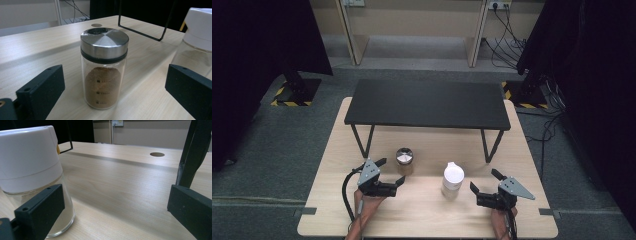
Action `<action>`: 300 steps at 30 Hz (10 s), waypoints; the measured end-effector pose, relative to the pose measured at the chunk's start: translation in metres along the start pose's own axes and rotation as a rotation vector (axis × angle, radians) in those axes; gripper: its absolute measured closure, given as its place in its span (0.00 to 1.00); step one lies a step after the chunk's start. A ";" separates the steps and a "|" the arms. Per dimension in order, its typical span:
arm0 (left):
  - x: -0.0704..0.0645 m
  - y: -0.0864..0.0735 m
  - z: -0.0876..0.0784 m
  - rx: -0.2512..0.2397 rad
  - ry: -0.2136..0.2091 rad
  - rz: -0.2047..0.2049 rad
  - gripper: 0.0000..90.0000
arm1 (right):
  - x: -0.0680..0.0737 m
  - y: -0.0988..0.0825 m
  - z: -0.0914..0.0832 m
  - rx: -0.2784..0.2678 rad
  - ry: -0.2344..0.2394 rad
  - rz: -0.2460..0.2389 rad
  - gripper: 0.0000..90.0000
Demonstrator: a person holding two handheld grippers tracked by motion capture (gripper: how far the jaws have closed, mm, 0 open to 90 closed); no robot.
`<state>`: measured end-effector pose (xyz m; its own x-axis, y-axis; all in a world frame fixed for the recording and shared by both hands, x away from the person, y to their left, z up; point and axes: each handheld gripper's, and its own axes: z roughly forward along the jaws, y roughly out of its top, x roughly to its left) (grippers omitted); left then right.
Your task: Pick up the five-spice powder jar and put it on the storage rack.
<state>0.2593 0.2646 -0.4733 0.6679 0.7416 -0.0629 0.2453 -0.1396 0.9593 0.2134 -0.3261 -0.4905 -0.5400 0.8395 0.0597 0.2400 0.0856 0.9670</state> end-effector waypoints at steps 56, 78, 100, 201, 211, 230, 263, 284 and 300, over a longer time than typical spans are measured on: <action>-0.009 0.011 0.056 0.064 0.091 0.013 0.10 | -0.002 0.000 0.000 0.000 0.007 0.005 0.01; -0.016 0.006 0.060 0.042 0.104 0.022 0.35 | -0.002 0.000 0.000 0.000 0.011 0.002 0.01; -0.013 0.022 0.043 0.043 0.081 0.026 0.35 | -0.002 -0.001 0.000 -0.003 0.009 0.006 0.01; 0.043 0.252 -0.008 0.085 0.241 -0.037 0.35 | -0.004 -0.001 0.000 -0.005 0.017 0.014 0.01; 0.045 0.245 0.005 0.059 0.268 -0.071 0.35 | -0.003 -0.001 0.000 0.000 0.016 0.011 0.01; 0.053 0.242 0.026 0.066 0.314 -0.089 0.35 | -0.006 -0.002 0.000 -0.006 0.021 0.027 0.01; 0.053 0.173 0.003 -0.163 0.257 -0.059 0.02 | -0.004 0.000 0.000 0.003 0.021 0.015 0.01; 0.037 0.083 -0.062 -0.247 0.107 -0.042 0.02 | -0.003 0.001 0.001 0.004 0.020 0.001 0.01; 0.035 -0.036 -0.057 -0.236 0.025 -0.142 0.02 | -0.001 0.001 0.001 0.006 0.016 -0.009 0.01</action>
<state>0.2341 0.3324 -0.4940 0.6199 0.7594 -0.1976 0.1632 0.1215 0.9791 0.2153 -0.3264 -0.4899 -0.5551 0.8299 0.0548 0.2393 0.0963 0.9661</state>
